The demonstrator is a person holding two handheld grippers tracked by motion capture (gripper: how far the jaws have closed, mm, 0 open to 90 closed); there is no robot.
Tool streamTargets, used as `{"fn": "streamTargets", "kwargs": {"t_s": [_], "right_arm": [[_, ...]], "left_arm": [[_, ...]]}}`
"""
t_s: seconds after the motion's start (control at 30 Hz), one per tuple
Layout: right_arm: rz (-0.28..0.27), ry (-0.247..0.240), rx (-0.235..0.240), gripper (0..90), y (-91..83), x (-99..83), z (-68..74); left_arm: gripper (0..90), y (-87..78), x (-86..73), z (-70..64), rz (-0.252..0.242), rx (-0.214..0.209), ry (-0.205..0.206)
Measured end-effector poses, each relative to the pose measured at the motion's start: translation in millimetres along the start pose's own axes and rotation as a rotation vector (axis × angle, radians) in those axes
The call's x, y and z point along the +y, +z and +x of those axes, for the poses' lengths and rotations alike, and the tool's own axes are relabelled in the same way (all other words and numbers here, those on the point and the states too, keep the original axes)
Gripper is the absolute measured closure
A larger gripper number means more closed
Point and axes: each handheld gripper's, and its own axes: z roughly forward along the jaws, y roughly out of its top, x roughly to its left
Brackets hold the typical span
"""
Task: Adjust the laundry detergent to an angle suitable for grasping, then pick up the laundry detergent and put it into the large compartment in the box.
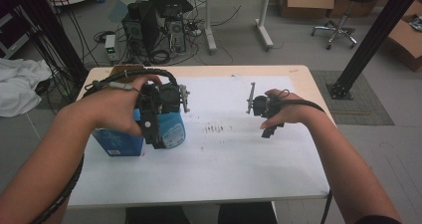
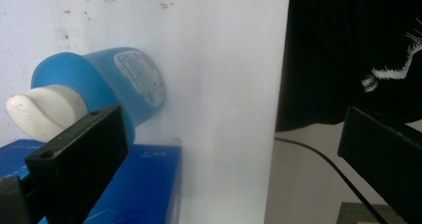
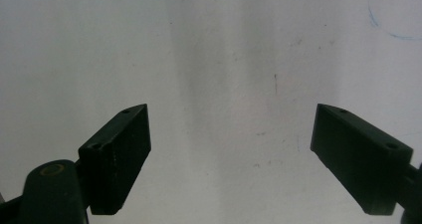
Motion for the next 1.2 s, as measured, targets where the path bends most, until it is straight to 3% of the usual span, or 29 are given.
{"fn": "streamTargets", "kwargs": {"t_s": [1.2], "right_arm": [[-0.026, 0.004, -0.01, 16.4, -4.3, -1.9, -4.2]], "left_arm": [[0.1, -1.1, 0.4, -7.1, 0.001, 0.004, -0.013]]}}
